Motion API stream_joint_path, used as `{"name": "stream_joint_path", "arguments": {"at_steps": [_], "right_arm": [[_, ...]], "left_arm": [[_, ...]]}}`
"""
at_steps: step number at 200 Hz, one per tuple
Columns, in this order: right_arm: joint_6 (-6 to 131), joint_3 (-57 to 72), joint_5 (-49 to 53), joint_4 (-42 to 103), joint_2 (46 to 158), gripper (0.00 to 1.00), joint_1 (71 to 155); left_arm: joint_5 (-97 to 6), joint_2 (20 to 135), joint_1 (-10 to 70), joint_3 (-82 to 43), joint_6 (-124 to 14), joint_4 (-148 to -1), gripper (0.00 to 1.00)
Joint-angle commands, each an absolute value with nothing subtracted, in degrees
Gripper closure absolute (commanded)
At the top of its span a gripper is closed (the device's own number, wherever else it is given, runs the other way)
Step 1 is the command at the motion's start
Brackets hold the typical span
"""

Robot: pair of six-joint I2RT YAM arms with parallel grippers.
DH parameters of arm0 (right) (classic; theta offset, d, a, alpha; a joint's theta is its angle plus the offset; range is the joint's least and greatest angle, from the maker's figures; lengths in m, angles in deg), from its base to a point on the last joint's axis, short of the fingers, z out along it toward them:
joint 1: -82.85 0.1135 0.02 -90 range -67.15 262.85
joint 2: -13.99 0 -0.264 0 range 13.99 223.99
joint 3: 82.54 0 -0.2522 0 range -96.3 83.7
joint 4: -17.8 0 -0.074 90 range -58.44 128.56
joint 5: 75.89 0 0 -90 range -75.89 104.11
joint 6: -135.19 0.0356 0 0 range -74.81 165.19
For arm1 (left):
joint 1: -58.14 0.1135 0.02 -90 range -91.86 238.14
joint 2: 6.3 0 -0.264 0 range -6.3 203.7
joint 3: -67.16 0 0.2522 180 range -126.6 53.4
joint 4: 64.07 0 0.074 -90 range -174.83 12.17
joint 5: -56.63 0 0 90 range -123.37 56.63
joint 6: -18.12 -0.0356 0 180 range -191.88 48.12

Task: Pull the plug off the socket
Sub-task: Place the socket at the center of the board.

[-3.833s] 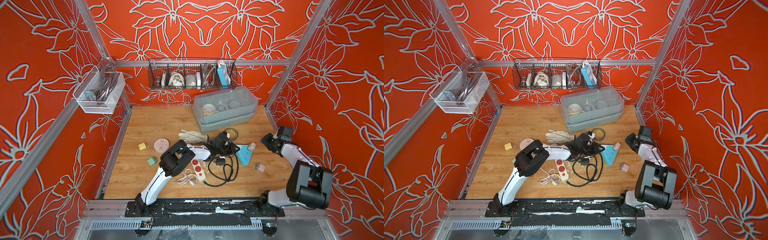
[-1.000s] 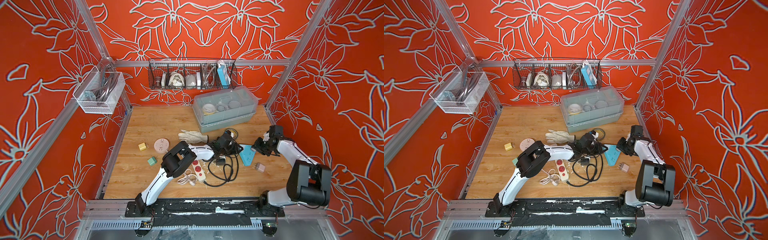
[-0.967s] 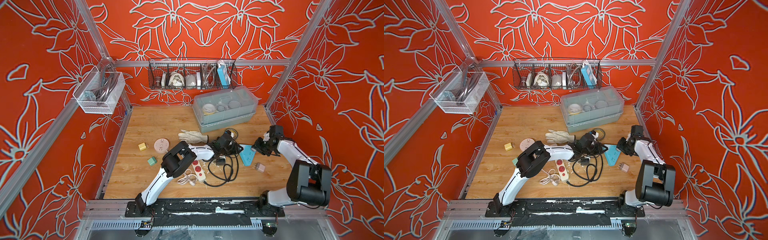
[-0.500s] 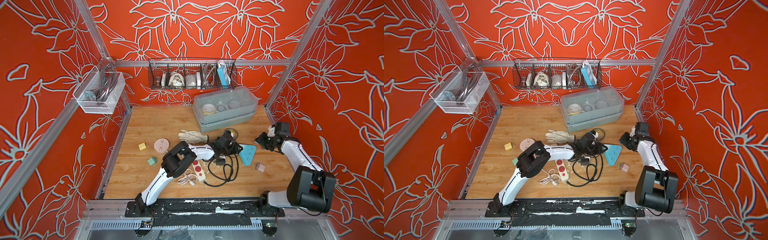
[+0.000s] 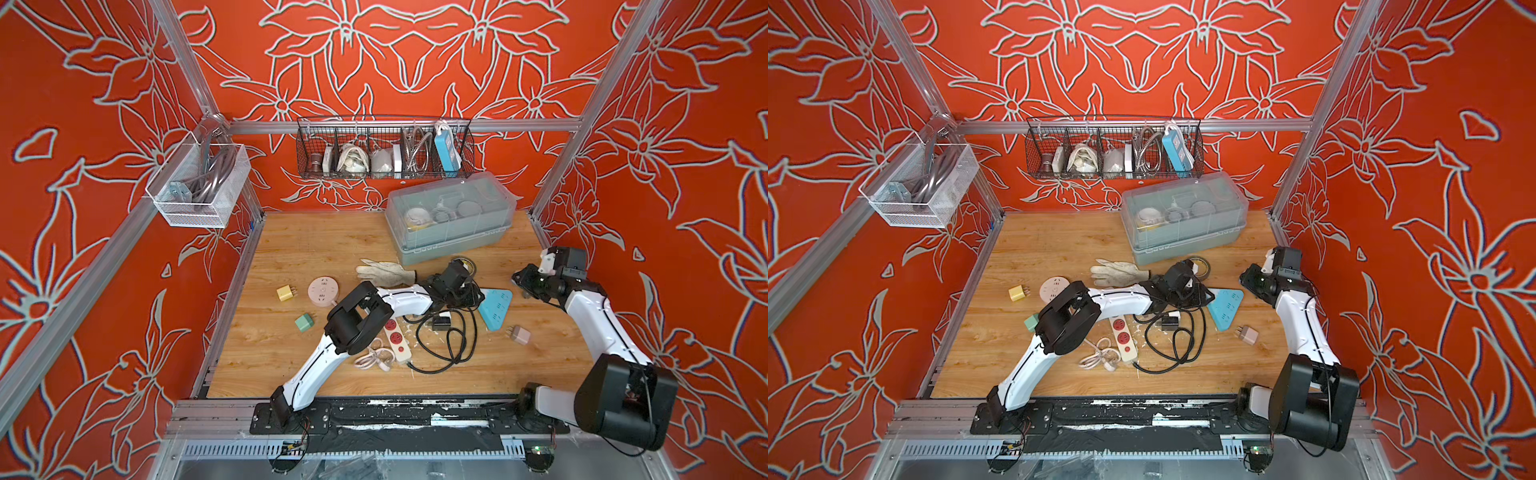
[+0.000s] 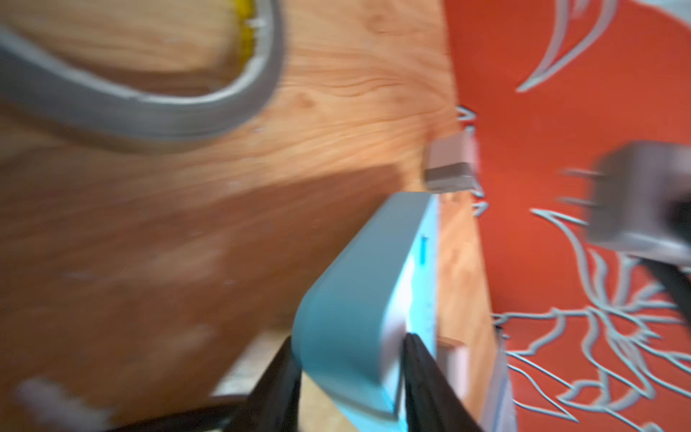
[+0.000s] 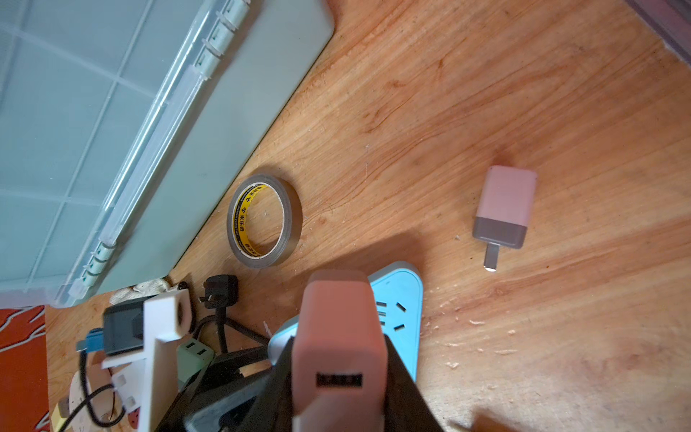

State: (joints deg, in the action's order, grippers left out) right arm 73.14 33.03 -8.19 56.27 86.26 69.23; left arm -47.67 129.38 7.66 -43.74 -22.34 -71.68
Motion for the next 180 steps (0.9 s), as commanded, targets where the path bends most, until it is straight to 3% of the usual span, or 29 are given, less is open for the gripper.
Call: {"name": "stream_joint_path", "arguments": {"at_steps": [1,67,121,154,167,180], "right_arm": [[72.5,33.3,-9.1,56.1,85.7,1.00,69.2],[74.1,34.1,-11.4,50.6,87.4,1.00,69.2],[78.1,26.8,-12.0,45.5,100.9,1.00,69.9],[78.4,24.2,-11.7,43.7,107.9,0.96,70.2],[78.8,23.8,-12.2,42.8,109.9,0.93,70.5],[78.9,23.4,-11.9,42.6,111.6,0.88,70.9]], "left_arm": [[-42.3,134.7,8.3,-42.6,-27.8,-92.3,0.54],[-44.1,130.9,8.5,-48.2,-31.0,-96.6,0.36],[-46.5,119.5,8.5,-46.2,-35.7,-98.6,0.20],[-46.7,110.9,8.5,-39.8,-37.4,-97.3,0.11],[-47.2,108.3,8.5,-37.6,-38.1,-97.0,0.02],[-48.0,105.8,8.5,-35.3,-39.5,-96.1,0.01]]}}
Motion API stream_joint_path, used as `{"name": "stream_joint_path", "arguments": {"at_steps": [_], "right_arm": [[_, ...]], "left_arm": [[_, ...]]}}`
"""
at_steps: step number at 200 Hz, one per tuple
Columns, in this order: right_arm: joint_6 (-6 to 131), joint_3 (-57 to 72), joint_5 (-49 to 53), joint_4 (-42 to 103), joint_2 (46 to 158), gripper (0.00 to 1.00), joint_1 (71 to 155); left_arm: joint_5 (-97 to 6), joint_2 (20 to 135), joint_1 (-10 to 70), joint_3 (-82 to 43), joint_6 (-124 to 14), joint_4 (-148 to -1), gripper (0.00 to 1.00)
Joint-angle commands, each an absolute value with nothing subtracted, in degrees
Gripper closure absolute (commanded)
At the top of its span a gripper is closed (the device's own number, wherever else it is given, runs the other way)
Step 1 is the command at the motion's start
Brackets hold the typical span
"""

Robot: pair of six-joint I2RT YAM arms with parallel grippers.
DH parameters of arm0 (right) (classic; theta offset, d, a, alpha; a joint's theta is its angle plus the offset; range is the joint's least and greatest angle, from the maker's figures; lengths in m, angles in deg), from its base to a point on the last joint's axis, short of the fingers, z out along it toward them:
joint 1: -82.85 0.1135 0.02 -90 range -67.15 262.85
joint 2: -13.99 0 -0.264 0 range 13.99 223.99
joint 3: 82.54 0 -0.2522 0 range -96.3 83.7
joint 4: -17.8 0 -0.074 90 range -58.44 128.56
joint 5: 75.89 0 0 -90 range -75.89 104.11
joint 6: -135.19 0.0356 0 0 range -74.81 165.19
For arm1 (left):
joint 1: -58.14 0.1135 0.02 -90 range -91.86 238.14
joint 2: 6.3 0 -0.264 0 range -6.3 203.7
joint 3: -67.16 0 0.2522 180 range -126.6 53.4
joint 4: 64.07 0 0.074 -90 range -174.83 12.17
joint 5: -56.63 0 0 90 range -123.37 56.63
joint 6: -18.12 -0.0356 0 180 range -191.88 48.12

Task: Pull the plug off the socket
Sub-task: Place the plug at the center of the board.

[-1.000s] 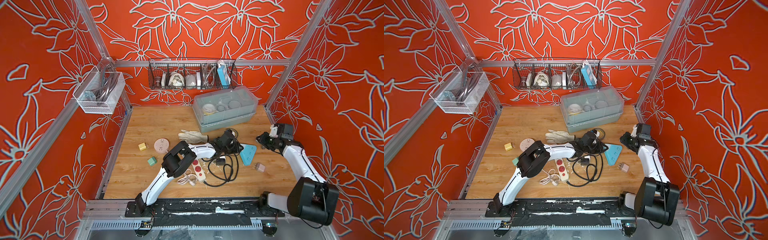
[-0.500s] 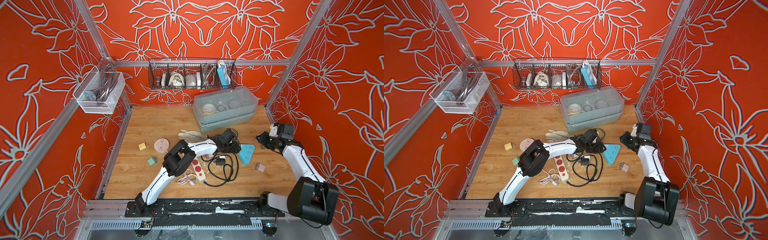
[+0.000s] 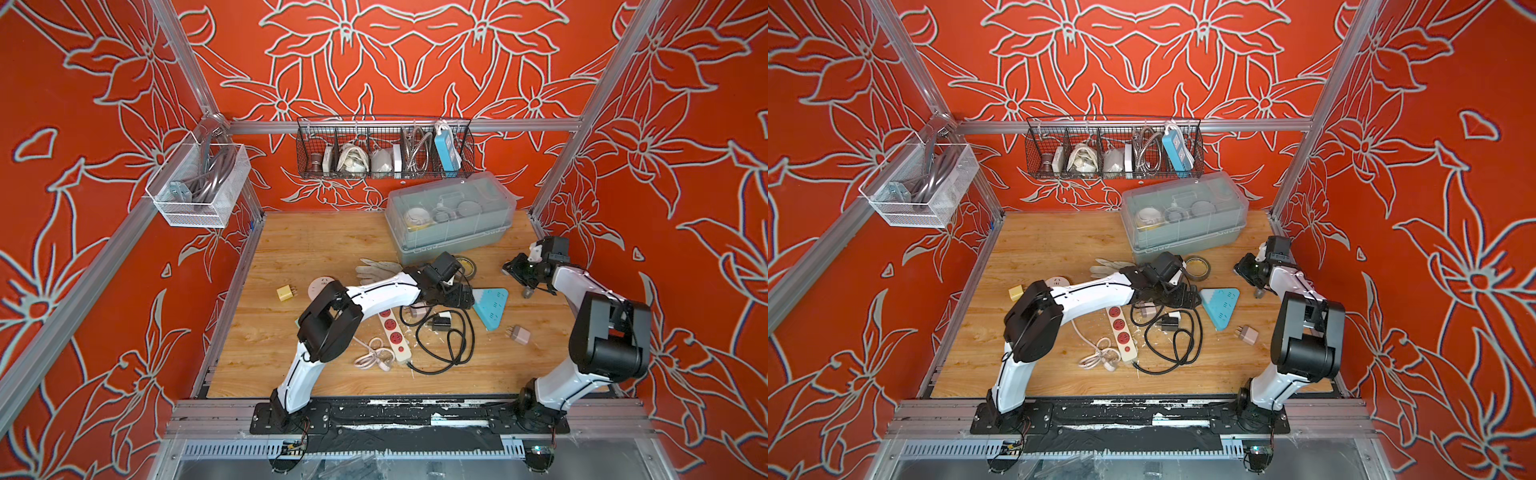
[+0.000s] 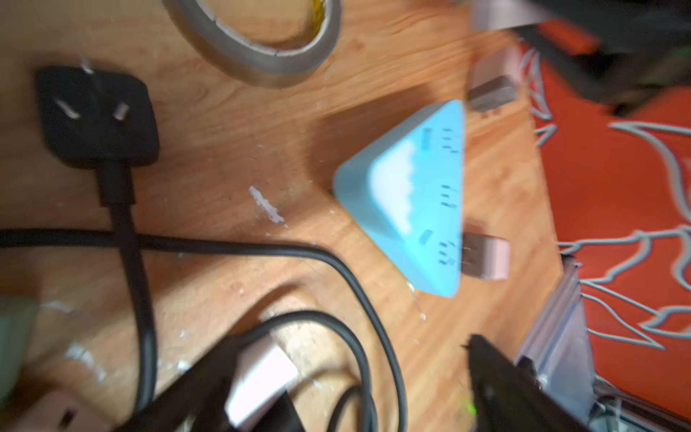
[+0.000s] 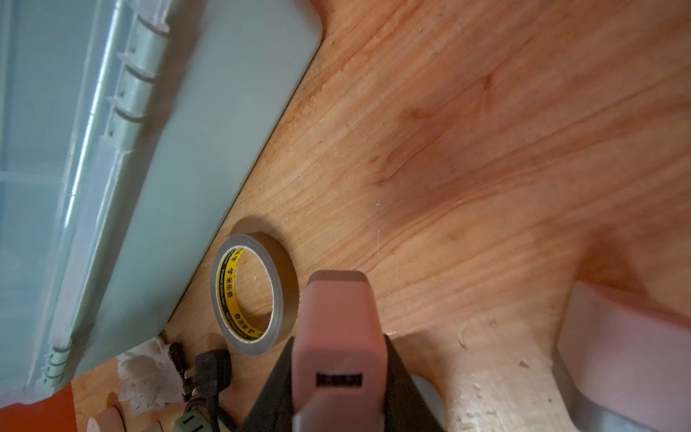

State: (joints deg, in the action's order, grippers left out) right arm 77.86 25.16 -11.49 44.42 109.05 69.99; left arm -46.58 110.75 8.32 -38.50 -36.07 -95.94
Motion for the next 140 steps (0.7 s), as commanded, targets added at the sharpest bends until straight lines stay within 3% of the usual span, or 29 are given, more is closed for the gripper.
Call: {"name": "stream_joint_path", "arguments": {"at_steps": [1,47,98,140], "right_arm": [[78.9,23.3,-11.9,42.6,111.6,0.88,70.9],[77.3,22.4,-7.5,45.8,112.7,0.71,71.2],[76.3,22.1,0.2,52.7,107.1,0.43,71.2],[73.9,23.4,1.4,57.7,98.5,0.33,71.2]], "left_arm": [[-48.0,105.6,8.5,-35.1,-39.7,-96.1,0.01],[-42.2,99.1,8.6,-27.8,-43.6,-94.8,0.01],[-38.5,94.0,8.6,-23.3,-44.3,-93.2,0.01],[-31.5,87.7,8.6,-19.3,-45.4,-92.9,0.01]]}}
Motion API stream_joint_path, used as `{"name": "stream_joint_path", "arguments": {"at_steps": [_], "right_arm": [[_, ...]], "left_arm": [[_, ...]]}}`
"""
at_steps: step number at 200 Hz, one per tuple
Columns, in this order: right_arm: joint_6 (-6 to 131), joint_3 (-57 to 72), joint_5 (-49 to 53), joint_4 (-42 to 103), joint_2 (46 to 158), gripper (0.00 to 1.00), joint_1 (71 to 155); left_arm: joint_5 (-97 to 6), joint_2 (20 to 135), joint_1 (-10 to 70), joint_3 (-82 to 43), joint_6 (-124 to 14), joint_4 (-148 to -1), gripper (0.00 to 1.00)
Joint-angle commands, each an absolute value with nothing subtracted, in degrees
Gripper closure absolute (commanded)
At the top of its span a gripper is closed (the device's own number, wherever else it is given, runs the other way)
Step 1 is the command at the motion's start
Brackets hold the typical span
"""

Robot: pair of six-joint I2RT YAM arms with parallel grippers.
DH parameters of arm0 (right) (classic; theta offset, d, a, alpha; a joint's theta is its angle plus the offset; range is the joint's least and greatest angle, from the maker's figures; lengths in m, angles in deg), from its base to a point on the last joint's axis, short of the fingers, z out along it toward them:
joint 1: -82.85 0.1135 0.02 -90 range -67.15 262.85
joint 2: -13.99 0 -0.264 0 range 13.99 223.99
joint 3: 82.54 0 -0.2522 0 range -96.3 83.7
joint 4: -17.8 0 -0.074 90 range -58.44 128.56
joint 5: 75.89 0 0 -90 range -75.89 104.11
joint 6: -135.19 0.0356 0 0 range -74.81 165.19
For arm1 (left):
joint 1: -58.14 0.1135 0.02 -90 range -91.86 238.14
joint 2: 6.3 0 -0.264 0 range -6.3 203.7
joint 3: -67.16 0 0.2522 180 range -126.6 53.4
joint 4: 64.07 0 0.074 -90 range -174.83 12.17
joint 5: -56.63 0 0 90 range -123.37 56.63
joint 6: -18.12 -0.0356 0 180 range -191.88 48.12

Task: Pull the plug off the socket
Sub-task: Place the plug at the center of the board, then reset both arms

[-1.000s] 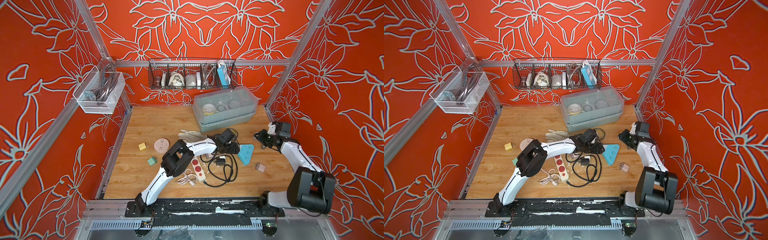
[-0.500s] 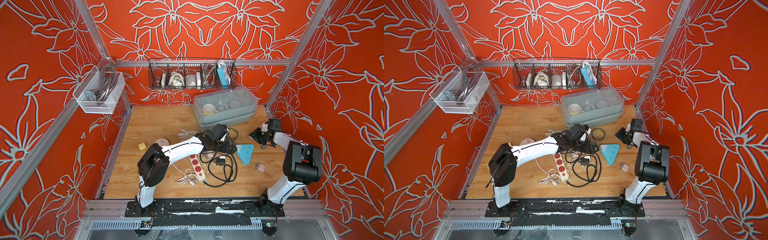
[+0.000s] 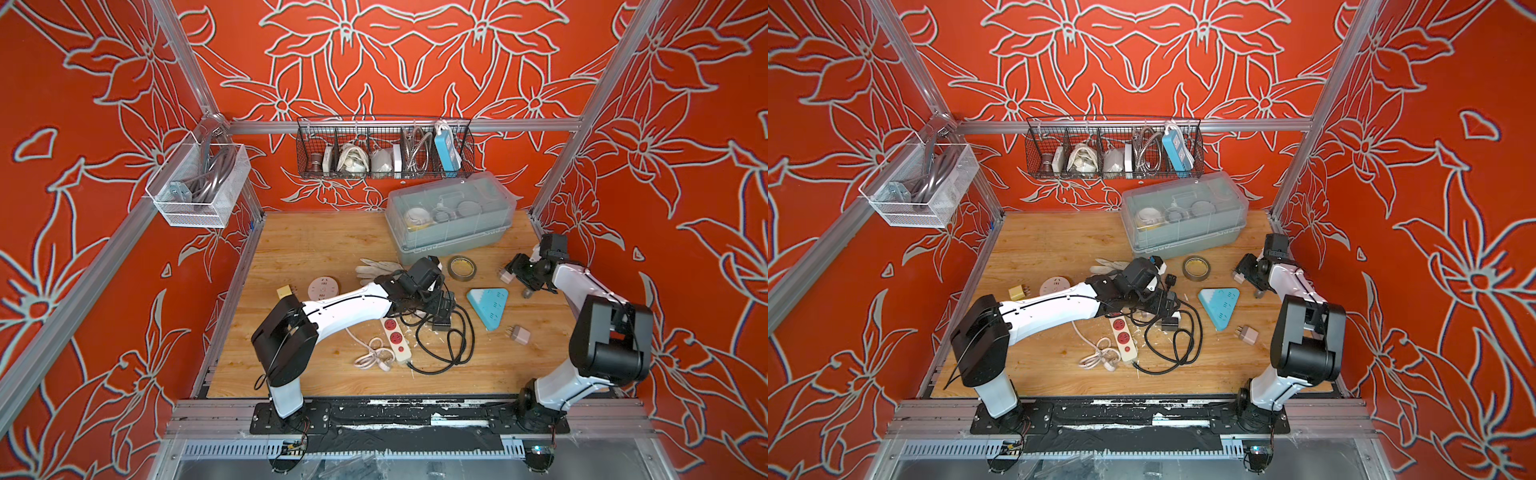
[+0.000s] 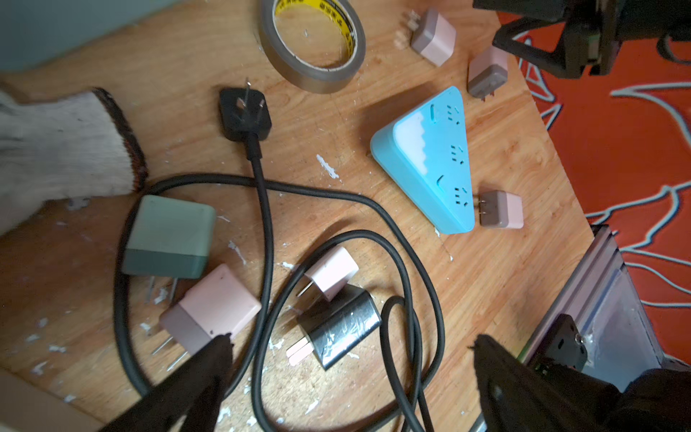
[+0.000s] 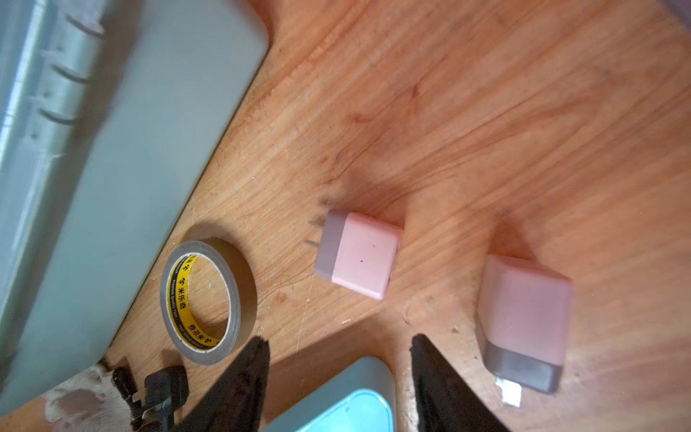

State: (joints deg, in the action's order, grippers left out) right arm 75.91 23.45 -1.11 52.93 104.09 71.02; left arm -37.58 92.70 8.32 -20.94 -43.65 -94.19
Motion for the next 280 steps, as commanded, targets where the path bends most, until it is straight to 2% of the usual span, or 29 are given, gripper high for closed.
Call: {"name": "stream_joint_path", "arguments": {"at_steps": [1,12,38,53,60,98,120,134,146,172,204,229,256,280], "right_arm": [[73.9,23.5,1.3,57.8,98.3,0.33,71.2],[72.9,24.3,-0.1,58.8,95.7,0.30,71.3],[69.3,27.0,-0.5,60.5,88.5,0.09,74.0],[67.1,28.8,1.0,61.2,83.5,0.06,76.1],[66.4,29.4,1.8,61.6,81.4,0.01,77.0],[62.8,36.2,10.5,56.9,71.5,0.01,81.5],[60.7,45.0,13.3,45.7,66.5,0.01,82.3],[57.4,51.9,11.6,34.8,64.3,0.01,82.5],[56.5,55.9,14.4,29.3,63.5,0.01,82.6],[52.0,58.2,14.6,23.6,66.7,0.01,82.7],[44.6,57.5,15.5,17.1,75.1,0.01,82.9],[43.9,58.4,18.8,8.9,81.4,0.00,82.9],[43.0,57.1,12.4,7.5,87.7,0.00,82.9],[42.3,59.0,6.4,-0.3,91.5,0.01,82.9]], "left_arm": [[-31.2,87.3,8.6,-19.2,-45.4,-92.9,0.01],[-27.8,85.1,8.5,-17.5,-46.0,-92.4,0.01],[-20.8,78.7,9.7,-11.9,-46.9,-90.7,0.01],[-19.6,75.3,11.6,-8.4,-46.6,-90.0,0.01],[-19.0,73.9,12.9,-6.6,-46.5,-89.8,0.01],[-17.6,65.1,23.6,6.3,-47.7,-85.2,0.01],[-16.4,59.0,30.0,12.6,-51.4,-82.5,0.01],[-13.0,56.0,32.6,15.0,-54.7,-82.3,0.02],[-9.4,54.0,34.1,17.6,-58.7,-80.6,0.02],[-7.2,51.7,36.7,27.7,-73.1,-66.0,0.02],[-10.3,56.0,46.3,29.3,-74.0,-64.3,0.02],[-19.6,61.5,52.0,31.4,-72.4,-57.8,0.01],[-21.9,64.1,56.0,30.0,-73.1,-56.9,0.02],[-30.2,64.8,58.1,31.9,-71.9,-49.6,0.02]]}}
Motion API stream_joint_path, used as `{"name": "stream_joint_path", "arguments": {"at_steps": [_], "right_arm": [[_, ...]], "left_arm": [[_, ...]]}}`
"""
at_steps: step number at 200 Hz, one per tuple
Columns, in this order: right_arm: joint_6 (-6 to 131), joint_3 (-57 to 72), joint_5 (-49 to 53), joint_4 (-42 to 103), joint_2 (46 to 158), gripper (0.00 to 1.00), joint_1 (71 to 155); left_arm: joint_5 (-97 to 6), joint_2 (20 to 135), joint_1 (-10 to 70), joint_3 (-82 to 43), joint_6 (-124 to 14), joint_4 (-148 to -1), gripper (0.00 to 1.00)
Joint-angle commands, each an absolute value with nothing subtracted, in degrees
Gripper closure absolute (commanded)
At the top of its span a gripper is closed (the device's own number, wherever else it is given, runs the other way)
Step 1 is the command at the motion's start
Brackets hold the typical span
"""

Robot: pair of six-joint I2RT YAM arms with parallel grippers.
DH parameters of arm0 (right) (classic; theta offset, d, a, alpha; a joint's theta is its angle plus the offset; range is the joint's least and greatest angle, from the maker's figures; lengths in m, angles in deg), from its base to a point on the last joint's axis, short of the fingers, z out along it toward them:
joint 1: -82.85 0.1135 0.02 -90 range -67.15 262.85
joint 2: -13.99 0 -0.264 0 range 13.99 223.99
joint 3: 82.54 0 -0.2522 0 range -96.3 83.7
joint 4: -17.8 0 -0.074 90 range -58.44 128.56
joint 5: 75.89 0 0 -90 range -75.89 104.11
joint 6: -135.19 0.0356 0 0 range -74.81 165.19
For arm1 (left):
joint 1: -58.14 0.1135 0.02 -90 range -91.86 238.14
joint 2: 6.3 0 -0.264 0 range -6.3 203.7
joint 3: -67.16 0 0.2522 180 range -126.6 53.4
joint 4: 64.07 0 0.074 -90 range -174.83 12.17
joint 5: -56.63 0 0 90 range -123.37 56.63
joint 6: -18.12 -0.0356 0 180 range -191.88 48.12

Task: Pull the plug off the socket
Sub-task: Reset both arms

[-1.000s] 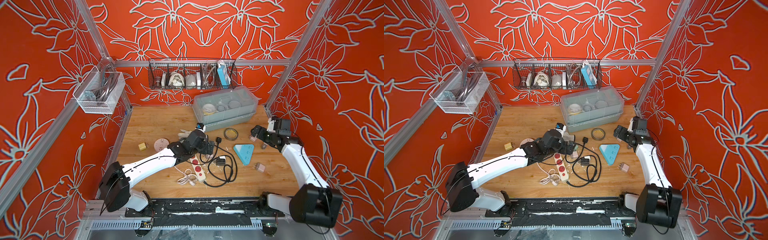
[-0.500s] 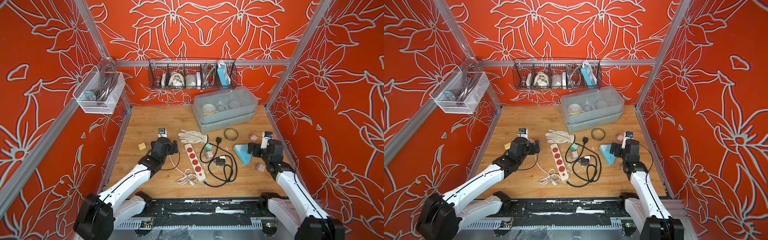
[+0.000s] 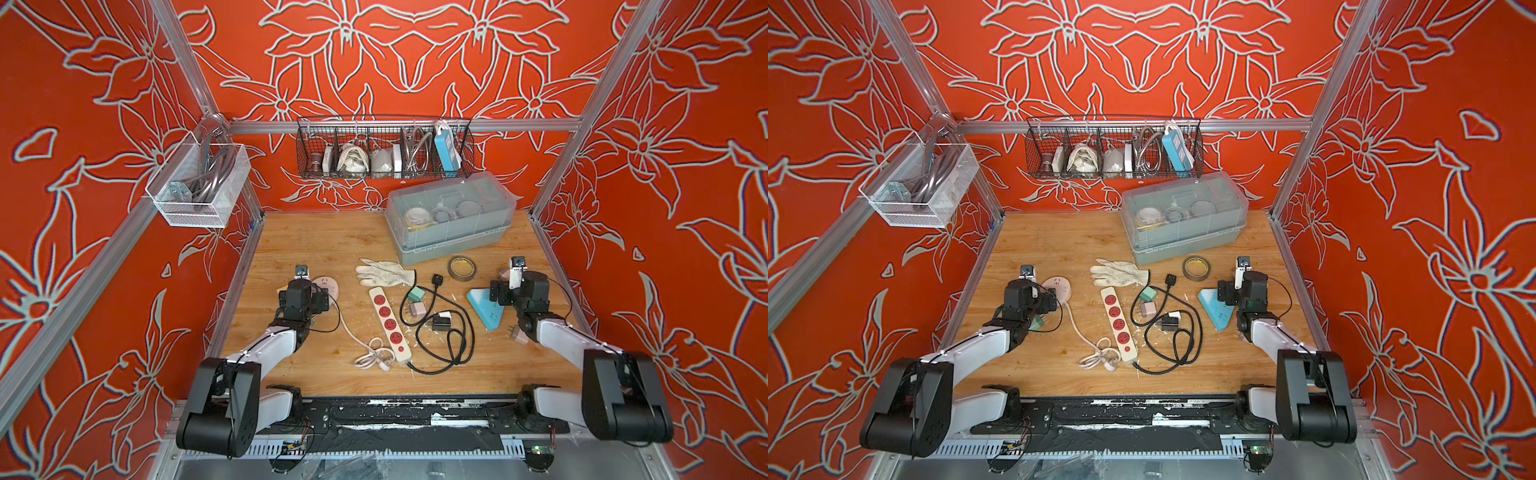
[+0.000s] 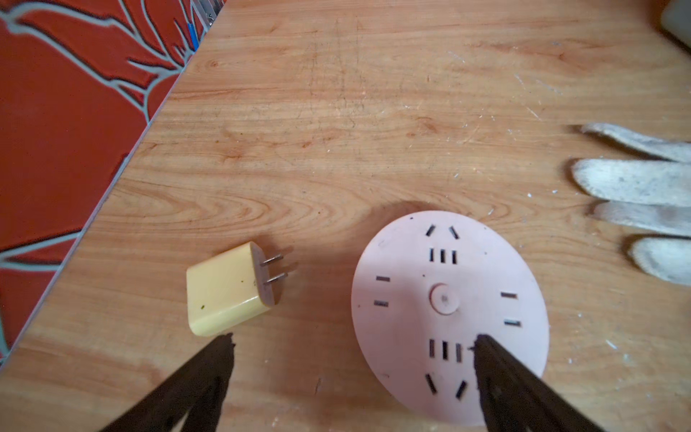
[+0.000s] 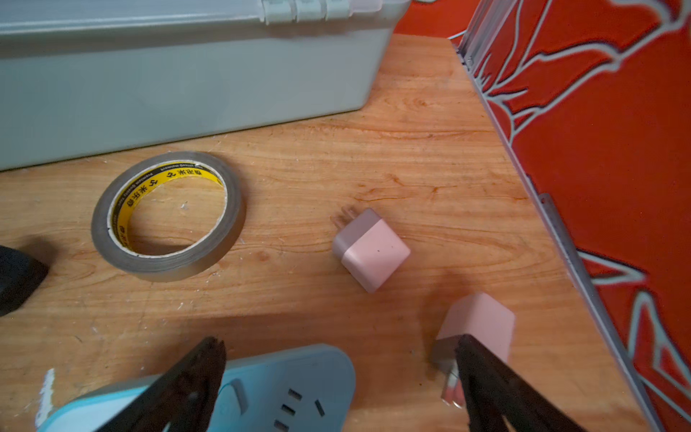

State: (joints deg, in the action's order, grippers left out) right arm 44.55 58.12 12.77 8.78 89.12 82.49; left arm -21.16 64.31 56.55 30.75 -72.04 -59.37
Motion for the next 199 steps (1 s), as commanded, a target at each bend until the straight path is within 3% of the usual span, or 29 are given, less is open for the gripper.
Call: {"name": "stream_joint_path", "arguments": {"at_steps": [1,52,95,199], "right_arm": [[42.2,59.0,6.3,-0.4,91.5,0.01,82.9],[41.1,60.7,3.9,-4.3,92.6,0.01,82.8],[43.6,66.2,8.1,-17.5,95.8,0.00,82.6],[43.3,65.3,8.5,-14.3,94.8,0.00,82.6]], "left_arm": [[-30.7,64.8,58.1,32.0,-71.9,-49.1,0.02],[-35.0,70.8,58.2,34.1,-74.5,-38.9,0.02],[-33.5,74.1,59.1,35.4,-72.7,-34.3,0.02],[-33.4,74.3,59.2,35.7,-72.6,-33.6,0.02]]}}
